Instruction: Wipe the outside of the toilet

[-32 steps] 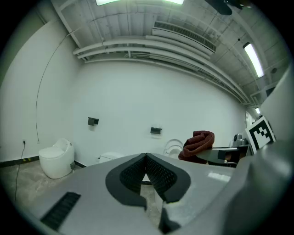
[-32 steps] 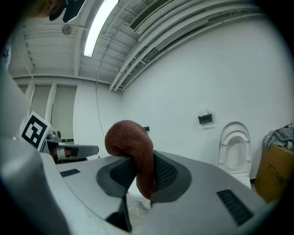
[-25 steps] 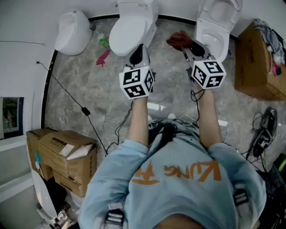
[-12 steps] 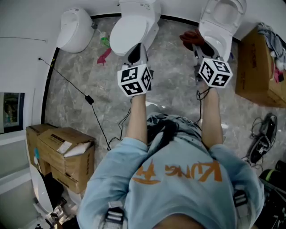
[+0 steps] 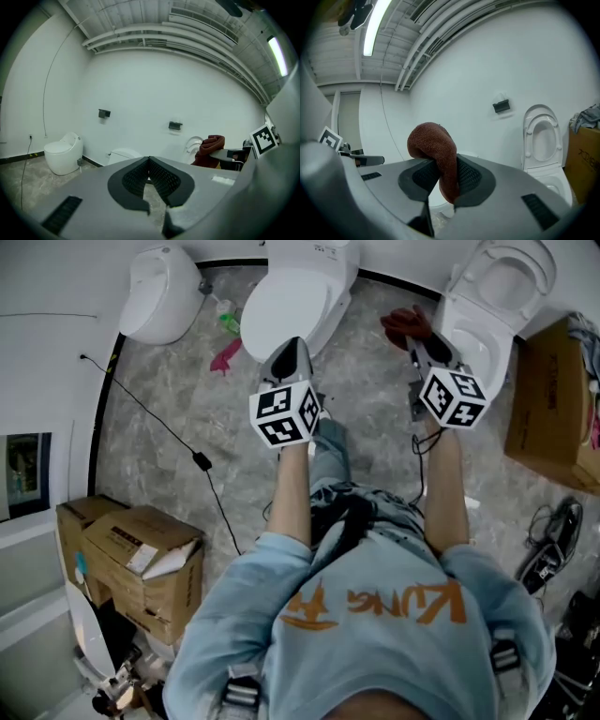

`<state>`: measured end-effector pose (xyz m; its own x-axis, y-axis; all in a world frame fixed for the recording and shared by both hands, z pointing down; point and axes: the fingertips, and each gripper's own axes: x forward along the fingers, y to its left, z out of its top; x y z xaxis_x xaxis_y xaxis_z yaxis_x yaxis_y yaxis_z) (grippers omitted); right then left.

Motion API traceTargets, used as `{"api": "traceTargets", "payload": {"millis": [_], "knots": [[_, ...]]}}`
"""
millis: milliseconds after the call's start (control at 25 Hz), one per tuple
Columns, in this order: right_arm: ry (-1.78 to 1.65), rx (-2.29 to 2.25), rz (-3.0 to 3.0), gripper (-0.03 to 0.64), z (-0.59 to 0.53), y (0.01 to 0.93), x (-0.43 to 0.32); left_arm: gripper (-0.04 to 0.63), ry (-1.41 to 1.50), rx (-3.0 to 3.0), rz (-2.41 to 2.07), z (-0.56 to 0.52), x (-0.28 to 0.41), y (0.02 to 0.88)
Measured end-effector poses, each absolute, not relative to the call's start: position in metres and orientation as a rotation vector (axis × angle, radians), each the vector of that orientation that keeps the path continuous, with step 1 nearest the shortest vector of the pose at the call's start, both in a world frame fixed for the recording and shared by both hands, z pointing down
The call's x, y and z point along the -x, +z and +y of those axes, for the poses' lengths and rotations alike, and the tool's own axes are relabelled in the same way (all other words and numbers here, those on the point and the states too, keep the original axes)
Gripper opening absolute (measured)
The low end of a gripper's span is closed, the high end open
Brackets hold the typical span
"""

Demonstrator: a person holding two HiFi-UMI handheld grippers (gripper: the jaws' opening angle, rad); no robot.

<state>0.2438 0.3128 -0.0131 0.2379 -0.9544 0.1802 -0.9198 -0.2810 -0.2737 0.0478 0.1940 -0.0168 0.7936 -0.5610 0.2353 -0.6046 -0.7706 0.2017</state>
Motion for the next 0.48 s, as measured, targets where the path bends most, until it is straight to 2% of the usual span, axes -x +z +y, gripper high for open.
{"api": "traceTargets", "payload": {"millis": [480], "knots": [[-0.544,2.369,1.764,0.083,0.092,0.012,-0.306,-0.006,0.331,-2.663,-0.815,-0.022,-0.132,0.018]]}}
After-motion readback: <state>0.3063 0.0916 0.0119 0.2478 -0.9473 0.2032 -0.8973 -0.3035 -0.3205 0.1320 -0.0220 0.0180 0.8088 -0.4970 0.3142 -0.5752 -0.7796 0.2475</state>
